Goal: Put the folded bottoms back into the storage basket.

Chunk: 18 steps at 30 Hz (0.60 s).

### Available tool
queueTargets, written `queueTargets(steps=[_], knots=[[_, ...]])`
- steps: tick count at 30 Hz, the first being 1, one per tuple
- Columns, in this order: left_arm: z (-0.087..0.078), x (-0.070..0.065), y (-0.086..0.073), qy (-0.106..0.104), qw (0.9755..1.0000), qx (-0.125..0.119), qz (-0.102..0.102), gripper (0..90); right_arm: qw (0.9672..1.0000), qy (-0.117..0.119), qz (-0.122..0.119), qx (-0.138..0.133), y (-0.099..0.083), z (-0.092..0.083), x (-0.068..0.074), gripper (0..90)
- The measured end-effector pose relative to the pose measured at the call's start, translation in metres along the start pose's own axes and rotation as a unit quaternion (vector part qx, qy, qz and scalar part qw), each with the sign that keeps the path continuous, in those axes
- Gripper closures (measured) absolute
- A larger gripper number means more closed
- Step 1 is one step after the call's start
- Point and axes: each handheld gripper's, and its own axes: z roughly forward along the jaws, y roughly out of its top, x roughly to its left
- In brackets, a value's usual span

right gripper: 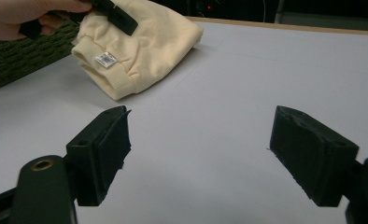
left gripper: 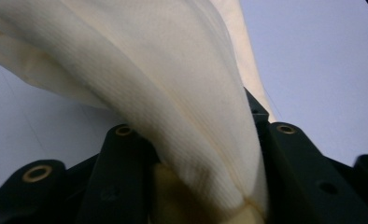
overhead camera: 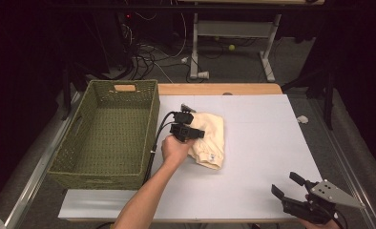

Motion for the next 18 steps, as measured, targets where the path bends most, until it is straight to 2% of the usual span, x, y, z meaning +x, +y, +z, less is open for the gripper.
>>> queueTargets(steps=[18], knots=[[-0.025, -0.008, 0.002, -0.003, 0.9997, -0.008, 0.021, 61.3, 1.0, 0.0, 0.0, 0.001, 0.0, 0.0, 0.0, 21.0]])
